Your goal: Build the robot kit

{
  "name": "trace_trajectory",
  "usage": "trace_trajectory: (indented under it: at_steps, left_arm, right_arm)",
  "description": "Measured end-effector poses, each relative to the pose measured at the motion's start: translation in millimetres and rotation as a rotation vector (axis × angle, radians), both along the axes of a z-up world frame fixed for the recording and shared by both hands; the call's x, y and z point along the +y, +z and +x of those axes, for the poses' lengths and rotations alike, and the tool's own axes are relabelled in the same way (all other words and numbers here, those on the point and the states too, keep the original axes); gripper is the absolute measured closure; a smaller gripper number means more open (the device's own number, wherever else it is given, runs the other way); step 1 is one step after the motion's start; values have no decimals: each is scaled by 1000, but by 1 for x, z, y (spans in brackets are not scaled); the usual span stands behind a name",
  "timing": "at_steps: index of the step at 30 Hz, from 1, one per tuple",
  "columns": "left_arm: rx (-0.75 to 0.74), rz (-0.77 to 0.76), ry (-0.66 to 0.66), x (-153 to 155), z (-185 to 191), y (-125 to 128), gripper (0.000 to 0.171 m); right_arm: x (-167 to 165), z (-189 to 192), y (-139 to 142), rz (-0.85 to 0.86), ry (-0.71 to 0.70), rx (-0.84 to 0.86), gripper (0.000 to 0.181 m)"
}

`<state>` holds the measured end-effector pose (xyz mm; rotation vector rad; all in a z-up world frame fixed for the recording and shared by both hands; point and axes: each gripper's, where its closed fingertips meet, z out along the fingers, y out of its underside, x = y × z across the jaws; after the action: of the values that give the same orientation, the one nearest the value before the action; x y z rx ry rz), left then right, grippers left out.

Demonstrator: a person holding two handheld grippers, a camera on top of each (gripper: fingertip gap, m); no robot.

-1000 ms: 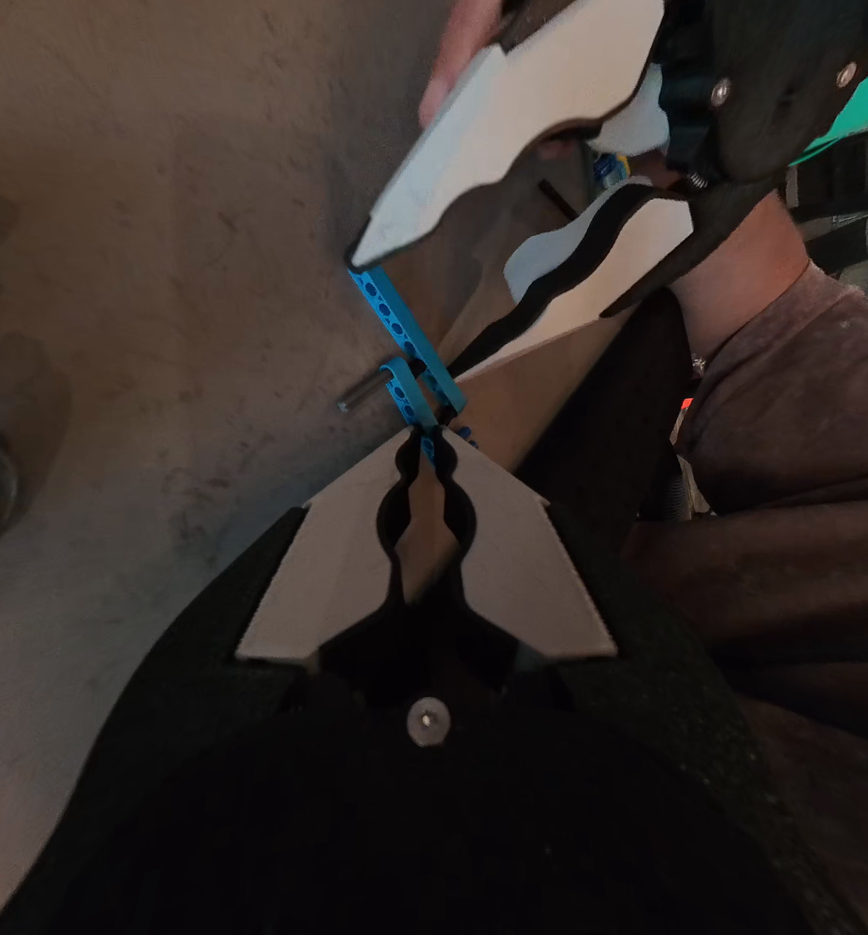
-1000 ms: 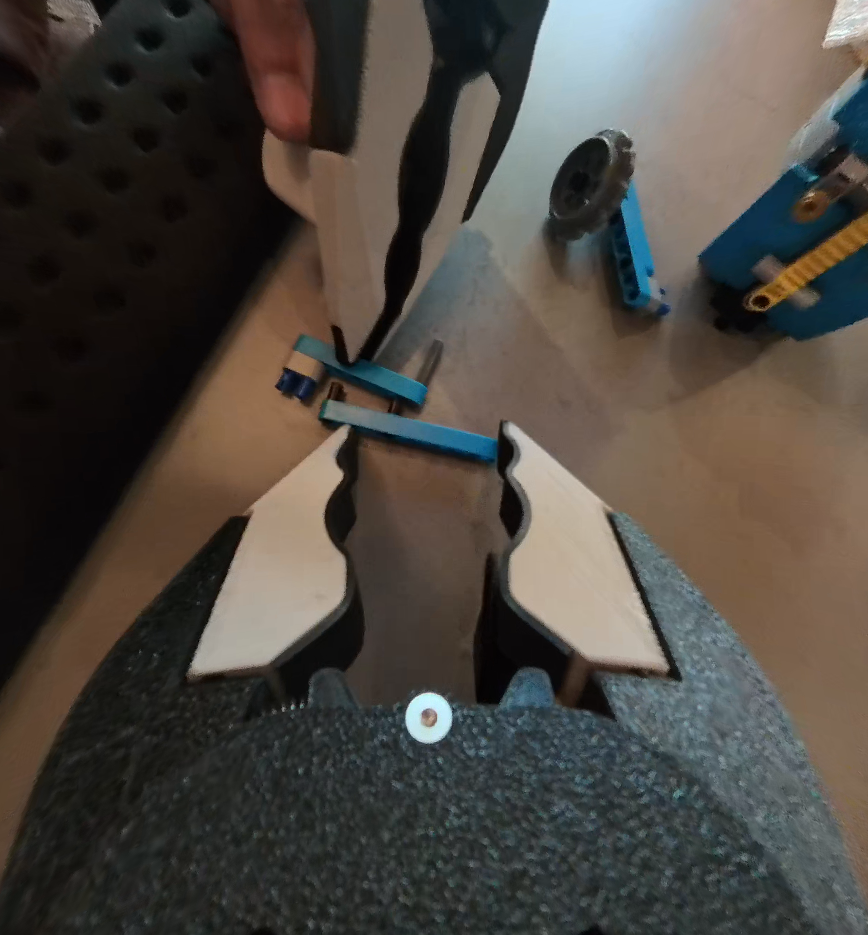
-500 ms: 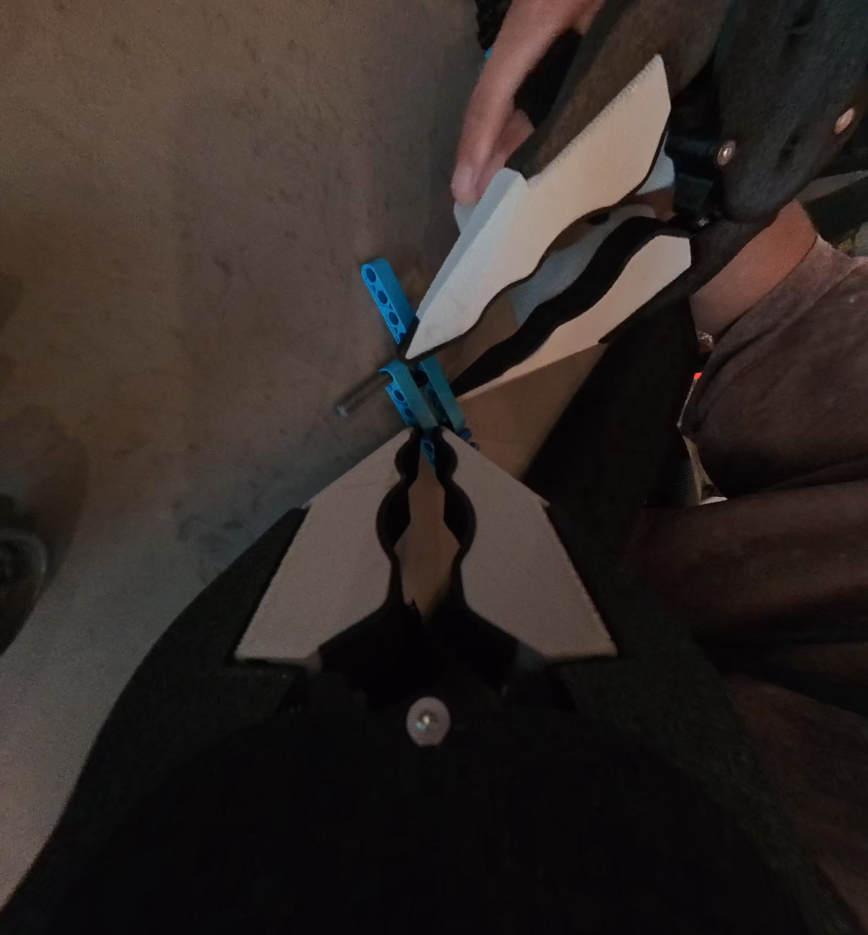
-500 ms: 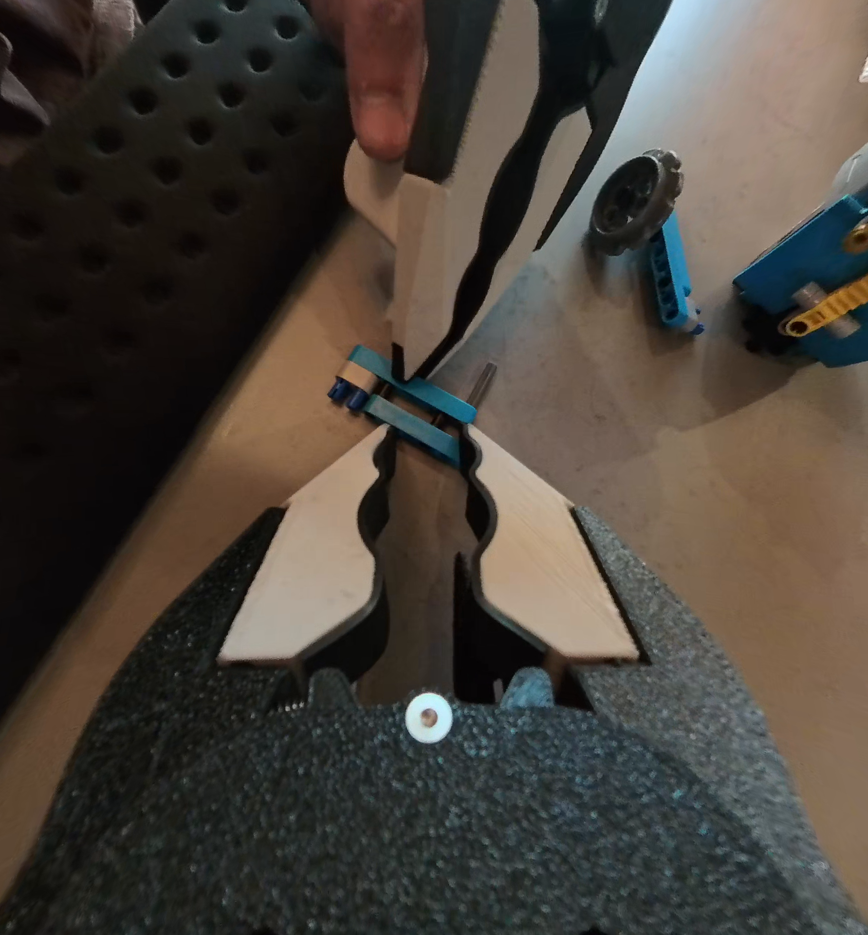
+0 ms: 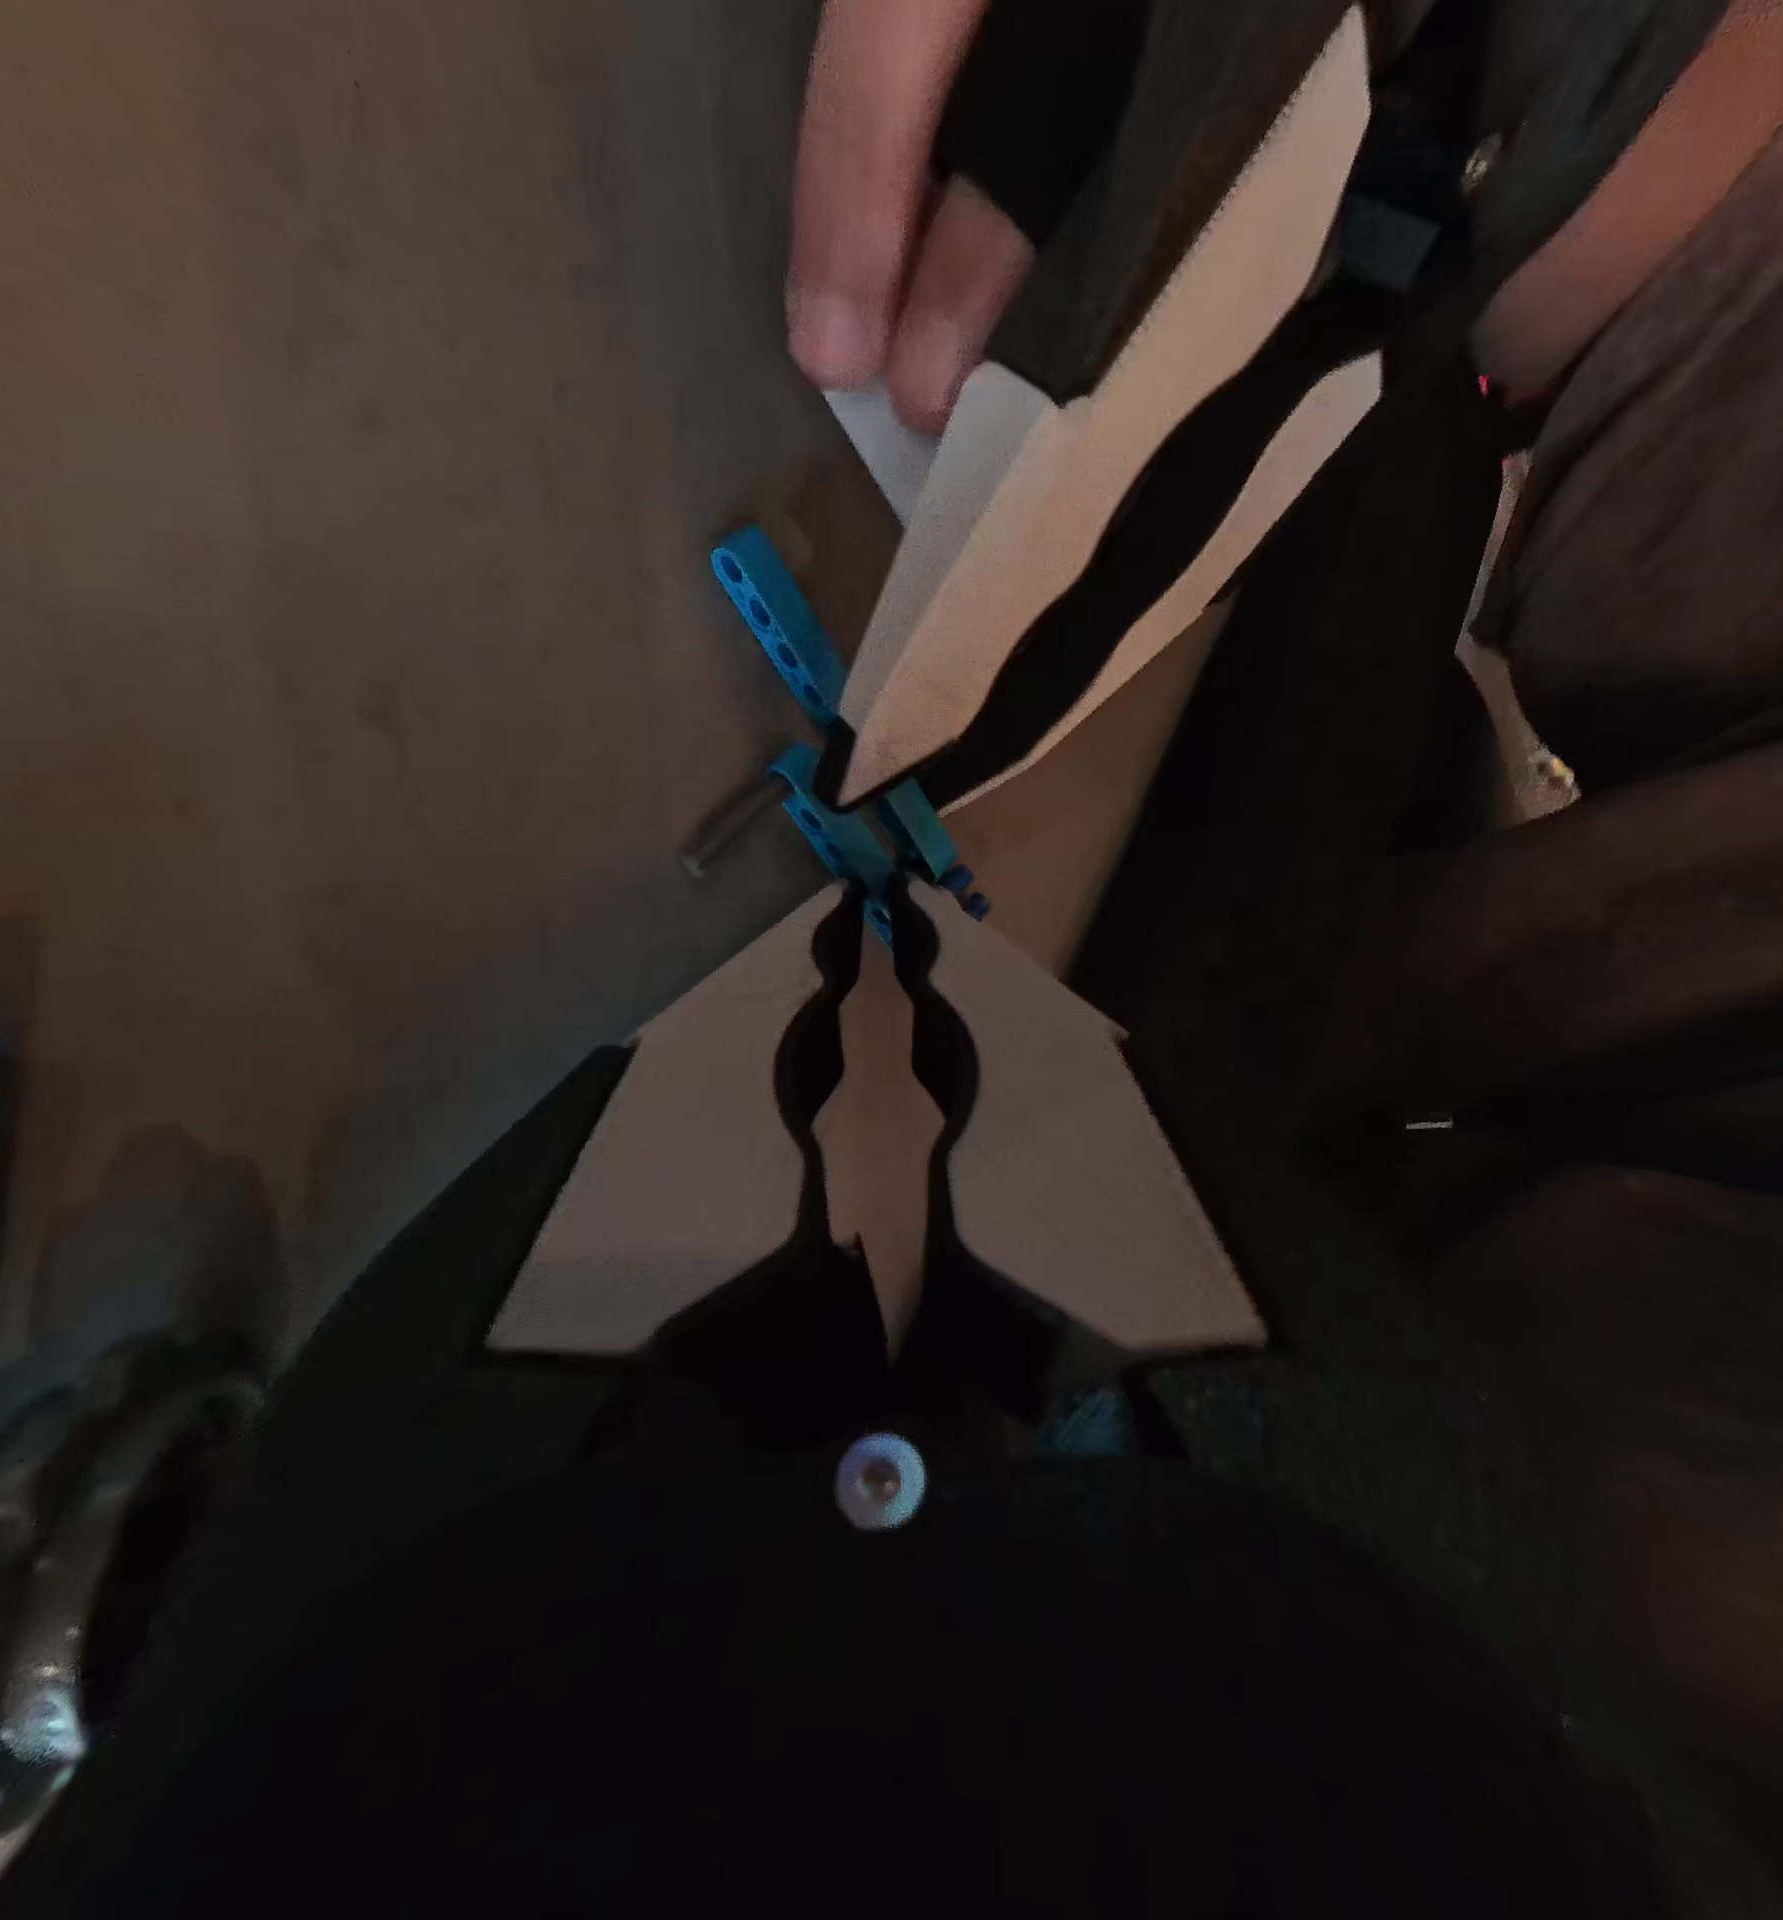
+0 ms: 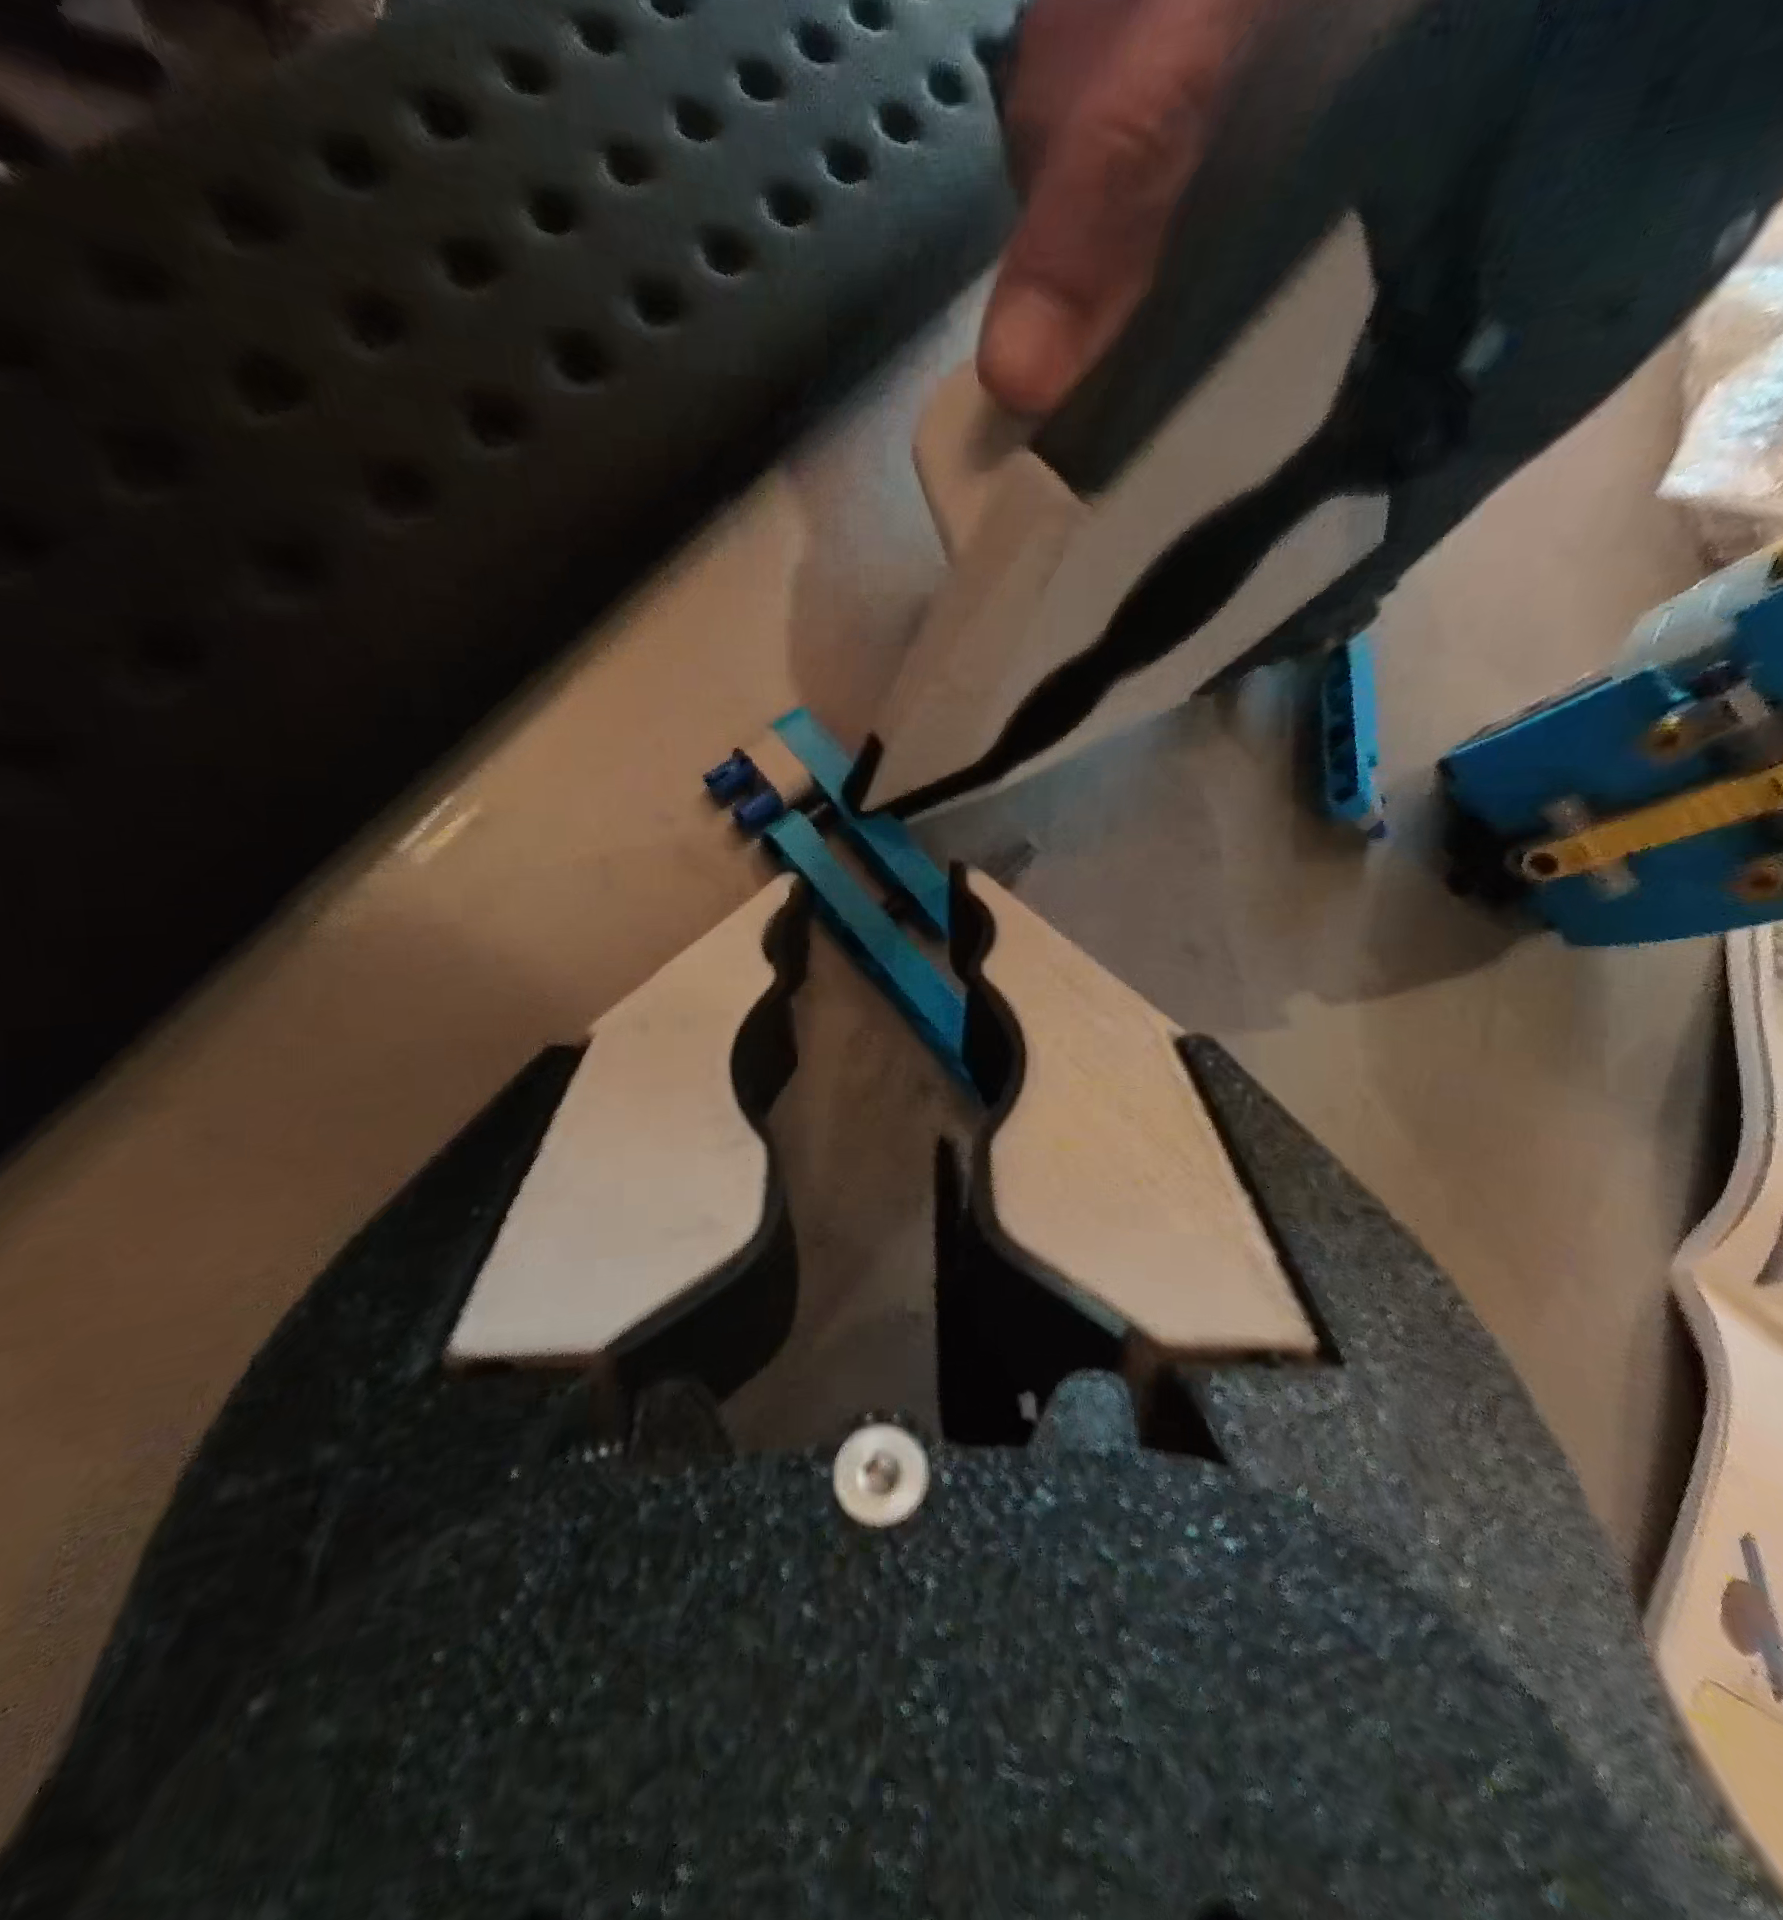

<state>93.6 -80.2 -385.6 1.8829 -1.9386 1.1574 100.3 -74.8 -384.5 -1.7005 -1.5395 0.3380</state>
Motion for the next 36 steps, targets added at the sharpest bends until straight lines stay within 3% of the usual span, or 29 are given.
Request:
trace_trajectory:
  at_steps: [4, 6, 12, 15, 17, 21, 26, 29, 36]
  left_arm:
    - [9, 4, -97, -2, 0, 0, 167]
    - [24, -2, -171, -5, -1, 0, 167]
    - [42, 21, -315, -12, 1, 0, 167]
    - [43, 20, -282, -10, 2, 0, 167]
    - [24, 0, -215, -11, 1, 4, 150]
    - [-97, 80, -125, -16, -8, 6, 137]
    - [-217, 222, -18, -13, -5, 1, 148]
    - [-246, 311, -27, -13, -7, 0, 143]
    - [-243, 292, -6, -13, -11, -1, 145]
  right_arm:
    - [-1, -1, 0, -30, 25, 16, 152]
    - [0, -2, 0, -55, 42, 23, 142]
    - [-17, -6, -7, -322, 103, 63, 156]
    - [-17, -5, -7, -350, 63, 82, 157]
    - [-16, -5, -7, -338, 27, 85, 158]
    - [-15, -5, -6, -307, -30, 87, 159]
    - [-14, -5, -7, -289, -52, 77, 161]
    - [-14, -5, -7, -303, -67, 91, 161]
    - [-16, -5, -6, -382, -66, 115, 156]
